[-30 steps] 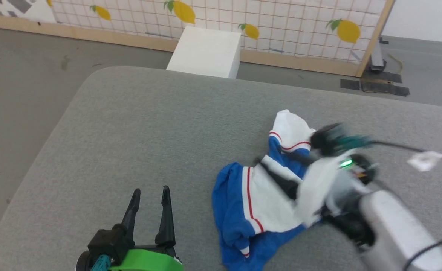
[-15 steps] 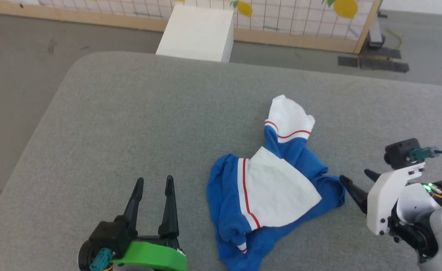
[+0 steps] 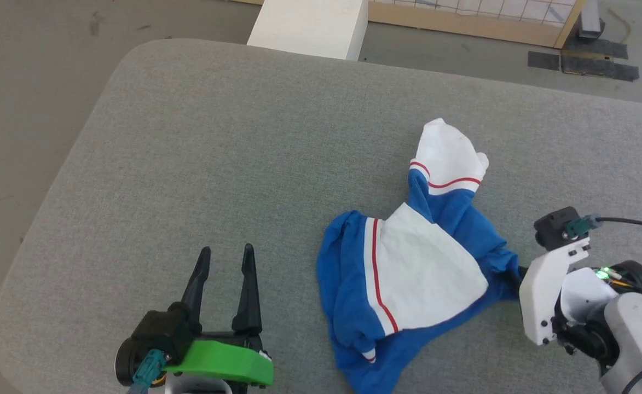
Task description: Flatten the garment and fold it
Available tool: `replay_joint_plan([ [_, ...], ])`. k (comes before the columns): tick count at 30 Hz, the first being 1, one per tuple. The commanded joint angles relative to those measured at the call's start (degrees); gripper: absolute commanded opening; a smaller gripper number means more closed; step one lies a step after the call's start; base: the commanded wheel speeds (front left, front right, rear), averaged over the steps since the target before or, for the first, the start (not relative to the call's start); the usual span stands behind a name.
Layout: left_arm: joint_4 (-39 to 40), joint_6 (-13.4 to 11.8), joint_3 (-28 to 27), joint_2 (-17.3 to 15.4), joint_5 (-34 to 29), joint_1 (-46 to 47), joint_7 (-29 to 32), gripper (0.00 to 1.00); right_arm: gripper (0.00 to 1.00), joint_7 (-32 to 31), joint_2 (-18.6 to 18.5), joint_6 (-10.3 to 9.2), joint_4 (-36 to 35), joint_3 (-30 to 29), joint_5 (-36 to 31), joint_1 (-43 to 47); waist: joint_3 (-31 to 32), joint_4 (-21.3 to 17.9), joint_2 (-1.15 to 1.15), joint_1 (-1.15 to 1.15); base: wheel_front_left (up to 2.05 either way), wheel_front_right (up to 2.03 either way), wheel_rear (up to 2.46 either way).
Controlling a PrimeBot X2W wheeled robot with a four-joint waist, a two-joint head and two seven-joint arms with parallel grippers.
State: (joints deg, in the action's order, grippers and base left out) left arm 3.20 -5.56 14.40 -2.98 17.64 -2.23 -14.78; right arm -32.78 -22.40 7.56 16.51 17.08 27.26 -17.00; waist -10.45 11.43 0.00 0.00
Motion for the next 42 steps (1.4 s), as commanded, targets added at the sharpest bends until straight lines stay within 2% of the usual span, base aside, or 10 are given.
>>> replay_joint_plan([
  [1, -0.13, -0.32, -0.12, 0.1, 0.25, 0.89, -0.22, 1.0, 0.0, 1.04, -0.08, -0.08, 1.02, -0.06, -0.02, -0.7, 0.42, -0.44, 0.0, 0.0, 0.0, 0.0, 0.0],
  [9, -0.6, -0.3, -1.31, 0.11, 0.38, -0.71, -0.22, 1.0, 0.0, 7.23, -0.02, -0.08, -1.12, -7.33, 0.64, -3.17, 4.38, -4.17, 0.0, 0.0, 0.0, 0.0, 0.0],
  [15, -0.84, -0.04, -1.61, 0.11, 0.44, -2.26, -0.22, 1.0, 0.0, 8.02, 0.28, -0.08, -9.01, -20.27, 0.07, 2.86, 6.54, -6.16, 0.0, 0.0, 0.0, 0.0, 0.0],
  [20, -0.8, 0.19, -1.84, 0.11, 0.73, -3.25, -0.22, 1.0, 0.0, 5.75, 7.22, -0.08, -17.12, -35.05, -2.65, 18.08, 6.84, -6.28, 0.0, 0.0, 0.0, 0.0, 0.0],
  [24, -0.96, 0.33, -2.16, 0.11, 0.66, -3.85, -0.22, 1.0, 0.0, 5.46, 13.96, -0.08, -18.2, -39.83, -5.45, 26.86, 6.62, -6.41, 0.0, 0.0, 0.0, 0.0, 0.0],
  [26, -1.09, 0.46, -2.29, 0.11, 0.5, -3.96, -0.22, 1.0, 0.44, 6.16, 15.94, -0.08, -18.12, -40.46, -7.17, 28.63, 6.59, -6.59, 0.0, 0.0, 0.0, 0.0, 0.0],
  [27, -1.27, 0.63, -2.34, 0.11, 0.31, -3.97, -0.22, 1.0, 1.0, 7.01, 16.54, -0.08, -17.91, -40.72, -8.17, 28.83, 6.66, -6.7, 0.0, 0.0, 0.0, 0.0, 0.0],
  [33, -1.77, 1.02, -2.66, 0.11, -0.05, -4.39, -0.22, 1.0, 1.0, 9.69, 17.99, -0.08, -19.01, -39.64, -9.09, 26.76, 7.87, -7.22, 0.0, 0.0, 0.0, 0.0, 0.0],
  [38, -1.48, 0.96, -2.53, 0.11, 0.23, -5.08, -0.22, 1.0, 1.0, 6.62, 18.5, -0.08, -28.1, -39.0, -7.98, 25.62, 8.64, -7.41, 0.0, 0.0, 0.0, 0.0, 0.0],
  [42, -1.13, 0.82, -2.21, 0.11, 0.58, -4.99, -0.22, 1.0, 1.0, 2.96, 17.48, -0.08, -34.13, -35.68, -8.48, 25.18, 8.07, -6.84, 0.0, 0.0, 0.0, 0.0, 0.0],
])
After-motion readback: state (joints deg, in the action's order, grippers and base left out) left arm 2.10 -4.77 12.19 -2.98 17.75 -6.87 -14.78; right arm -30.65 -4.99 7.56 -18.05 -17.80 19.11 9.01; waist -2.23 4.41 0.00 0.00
